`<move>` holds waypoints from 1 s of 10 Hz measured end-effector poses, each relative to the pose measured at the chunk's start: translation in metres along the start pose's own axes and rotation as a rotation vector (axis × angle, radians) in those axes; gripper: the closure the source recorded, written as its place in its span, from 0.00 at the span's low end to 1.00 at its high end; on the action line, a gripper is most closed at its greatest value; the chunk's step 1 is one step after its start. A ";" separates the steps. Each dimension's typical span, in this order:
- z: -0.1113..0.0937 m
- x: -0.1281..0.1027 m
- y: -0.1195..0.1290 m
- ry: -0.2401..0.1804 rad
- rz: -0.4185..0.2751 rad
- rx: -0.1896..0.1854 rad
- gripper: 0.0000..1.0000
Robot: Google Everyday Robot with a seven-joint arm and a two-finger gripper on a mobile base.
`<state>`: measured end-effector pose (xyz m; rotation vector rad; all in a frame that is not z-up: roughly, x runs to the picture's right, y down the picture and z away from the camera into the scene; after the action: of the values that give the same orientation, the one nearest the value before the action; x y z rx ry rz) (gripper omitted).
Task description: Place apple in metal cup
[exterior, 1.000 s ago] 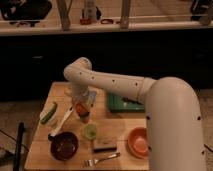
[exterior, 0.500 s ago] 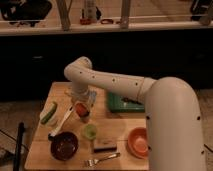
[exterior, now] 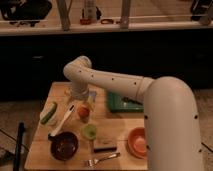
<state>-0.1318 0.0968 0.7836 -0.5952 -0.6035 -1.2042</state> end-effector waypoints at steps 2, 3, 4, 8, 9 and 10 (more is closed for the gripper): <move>0.001 0.000 -0.001 0.000 -0.004 -0.003 0.20; 0.000 -0.001 -0.001 0.002 -0.006 -0.004 0.20; 0.000 -0.001 -0.001 0.002 -0.007 -0.004 0.20; -0.001 0.000 0.001 -0.001 -0.010 0.006 0.20; -0.001 0.000 0.001 -0.002 -0.011 0.008 0.20; -0.001 0.000 0.001 -0.004 -0.013 0.010 0.20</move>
<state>-0.1304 0.0960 0.7831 -0.5860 -0.6170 -1.2123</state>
